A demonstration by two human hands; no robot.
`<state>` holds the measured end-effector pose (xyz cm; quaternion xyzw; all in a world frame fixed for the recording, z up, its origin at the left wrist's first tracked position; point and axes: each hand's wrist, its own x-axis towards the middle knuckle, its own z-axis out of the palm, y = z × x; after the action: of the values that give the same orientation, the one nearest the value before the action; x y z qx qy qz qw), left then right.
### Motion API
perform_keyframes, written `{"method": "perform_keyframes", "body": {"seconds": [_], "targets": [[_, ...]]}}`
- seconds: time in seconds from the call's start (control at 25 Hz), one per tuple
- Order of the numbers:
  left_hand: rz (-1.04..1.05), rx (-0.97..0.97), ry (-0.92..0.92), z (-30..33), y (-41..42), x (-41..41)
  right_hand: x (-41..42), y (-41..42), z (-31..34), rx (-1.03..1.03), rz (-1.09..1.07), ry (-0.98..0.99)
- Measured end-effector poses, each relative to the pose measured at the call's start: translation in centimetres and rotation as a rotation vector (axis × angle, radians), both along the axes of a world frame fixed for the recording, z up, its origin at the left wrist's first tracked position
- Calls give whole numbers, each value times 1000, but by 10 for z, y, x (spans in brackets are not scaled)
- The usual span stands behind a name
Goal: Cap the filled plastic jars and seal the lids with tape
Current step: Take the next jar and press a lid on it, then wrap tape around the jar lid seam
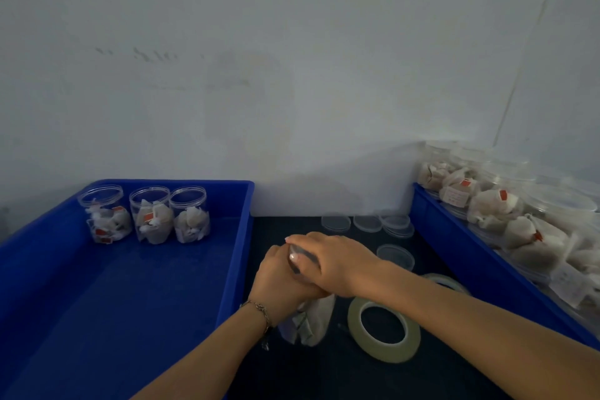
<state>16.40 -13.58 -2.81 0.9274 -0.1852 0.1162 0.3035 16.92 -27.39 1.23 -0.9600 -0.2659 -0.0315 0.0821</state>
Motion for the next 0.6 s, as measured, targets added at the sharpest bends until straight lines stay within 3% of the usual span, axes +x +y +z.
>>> {"method": "perform_keyframes", "body": {"seconds": [0.08, 0.16, 0.28, 0.36, 0.44, 0.6], "targets": [[-12, 211, -174, 2, -3, -1, -2, 5, -5, -30, -43, -62], [-27, 304, -223, 0, -5, -2, -6, 6, -12, -7, -111, -106], [-23, 438, -210, -9, -5, 0, -12, -1, -25, 62, -114, 86], [129, 307, -104, -13, 2, 1, -15, -19, -35, 294, -118, 212], [234, 114, -39, -12, 9, 3, -21, -46, -52, 408, -230, 183], [219, -103, 190, -10, 5, 5, -48, -90, -107, -115, -285, 269]]}}
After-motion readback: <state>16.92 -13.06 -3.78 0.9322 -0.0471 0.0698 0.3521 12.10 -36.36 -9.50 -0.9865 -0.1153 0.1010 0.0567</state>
